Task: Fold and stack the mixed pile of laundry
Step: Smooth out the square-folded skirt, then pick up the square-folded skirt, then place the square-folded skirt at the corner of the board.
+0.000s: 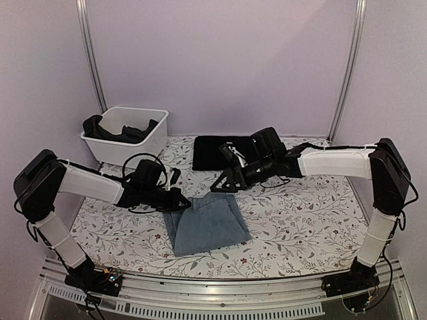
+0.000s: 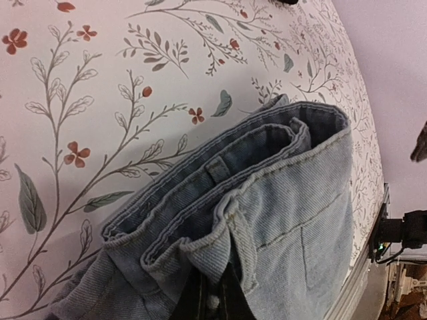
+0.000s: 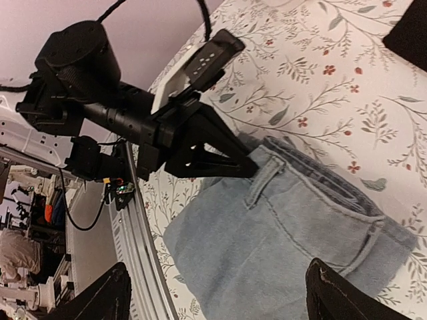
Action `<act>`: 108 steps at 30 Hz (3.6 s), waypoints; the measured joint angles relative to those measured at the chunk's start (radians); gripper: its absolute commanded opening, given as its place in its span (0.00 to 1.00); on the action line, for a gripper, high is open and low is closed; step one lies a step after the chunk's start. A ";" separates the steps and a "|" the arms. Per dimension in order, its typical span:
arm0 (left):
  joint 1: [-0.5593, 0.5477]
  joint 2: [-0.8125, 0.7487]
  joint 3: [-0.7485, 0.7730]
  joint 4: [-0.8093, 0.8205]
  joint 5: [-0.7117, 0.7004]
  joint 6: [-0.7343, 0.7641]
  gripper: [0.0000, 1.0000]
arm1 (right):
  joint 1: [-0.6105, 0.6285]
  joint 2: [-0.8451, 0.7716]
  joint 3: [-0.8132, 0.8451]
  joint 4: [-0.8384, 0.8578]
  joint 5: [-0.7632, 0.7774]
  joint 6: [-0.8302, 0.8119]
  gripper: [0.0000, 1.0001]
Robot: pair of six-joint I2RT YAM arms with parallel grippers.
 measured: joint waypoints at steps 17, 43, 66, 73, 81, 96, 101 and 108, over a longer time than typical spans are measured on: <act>0.008 -0.175 -0.053 -0.047 -0.116 0.055 0.44 | 0.017 0.273 -0.068 0.243 -0.092 0.051 0.89; -0.146 -0.535 -0.281 -0.157 -0.242 -0.177 1.00 | -0.050 -0.208 -0.481 0.121 0.112 0.166 0.99; -0.135 -0.140 -0.217 0.033 -0.188 -0.286 0.36 | -0.055 0.050 -0.424 0.335 0.034 0.388 0.47; -0.147 -0.054 -0.078 -0.073 -0.274 -0.211 0.00 | -0.053 0.068 -0.412 0.314 0.103 0.398 0.01; -0.148 -0.035 0.017 -0.148 -0.345 -0.130 0.00 | -0.053 0.067 -0.335 0.232 0.201 0.350 0.00; -0.060 0.125 0.517 -0.254 -0.430 0.095 0.00 | -0.146 0.036 0.014 0.026 0.394 0.172 0.00; -0.006 0.288 0.760 -0.238 -0.426 0.182 0.00 | -0.243 0.116 0.241 -0.015 0.426 0.117 0.00; 0.058 0.523 1.044 -0.217 -0.397 0.261 0.00 | -0.322 0.305 0.518 -0.057 0.455 0.051 0.00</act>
